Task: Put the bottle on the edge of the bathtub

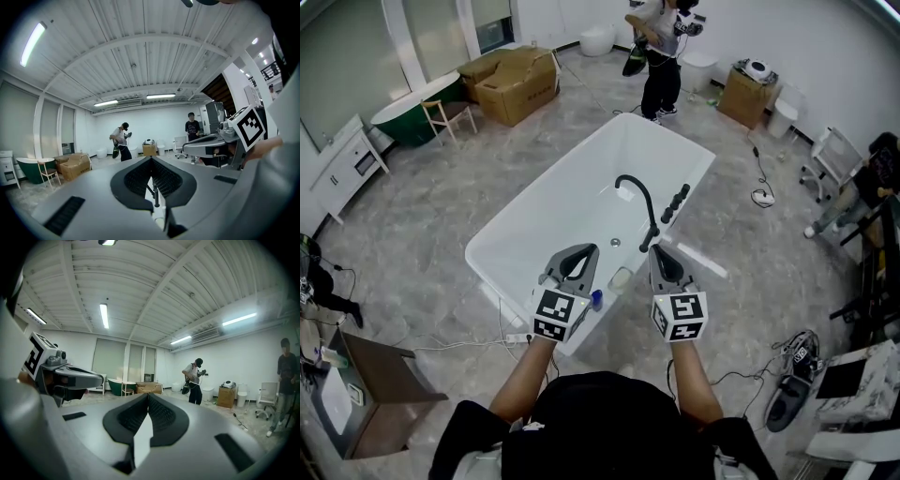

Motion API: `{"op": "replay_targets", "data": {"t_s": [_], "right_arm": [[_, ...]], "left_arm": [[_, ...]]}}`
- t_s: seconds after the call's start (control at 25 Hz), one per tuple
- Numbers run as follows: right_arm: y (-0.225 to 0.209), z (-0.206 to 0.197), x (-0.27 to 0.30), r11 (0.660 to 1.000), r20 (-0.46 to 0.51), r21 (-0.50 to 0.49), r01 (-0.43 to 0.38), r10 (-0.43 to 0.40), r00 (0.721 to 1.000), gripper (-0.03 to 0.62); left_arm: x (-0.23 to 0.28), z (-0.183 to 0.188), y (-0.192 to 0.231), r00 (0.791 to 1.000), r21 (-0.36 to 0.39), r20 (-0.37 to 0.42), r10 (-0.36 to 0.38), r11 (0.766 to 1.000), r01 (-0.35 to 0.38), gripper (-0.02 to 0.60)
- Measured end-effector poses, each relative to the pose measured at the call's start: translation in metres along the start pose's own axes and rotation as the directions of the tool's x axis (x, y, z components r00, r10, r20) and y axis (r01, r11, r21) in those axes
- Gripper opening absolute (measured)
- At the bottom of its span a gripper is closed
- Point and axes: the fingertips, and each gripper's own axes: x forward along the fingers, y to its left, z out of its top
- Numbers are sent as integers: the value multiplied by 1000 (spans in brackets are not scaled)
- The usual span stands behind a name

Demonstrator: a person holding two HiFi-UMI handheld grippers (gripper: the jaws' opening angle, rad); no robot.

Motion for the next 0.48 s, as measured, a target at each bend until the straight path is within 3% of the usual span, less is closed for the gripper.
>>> {"op": "replay_targets", "data": {"t_s": [0.48], "right_arm": [[-4, -1, -2, 1000, 11, 7, 4, -4, 1000, 23]], "left_arm": [[6, 1, -6, 1000, 5, 3, -8, 1000, 8, 14]]}}
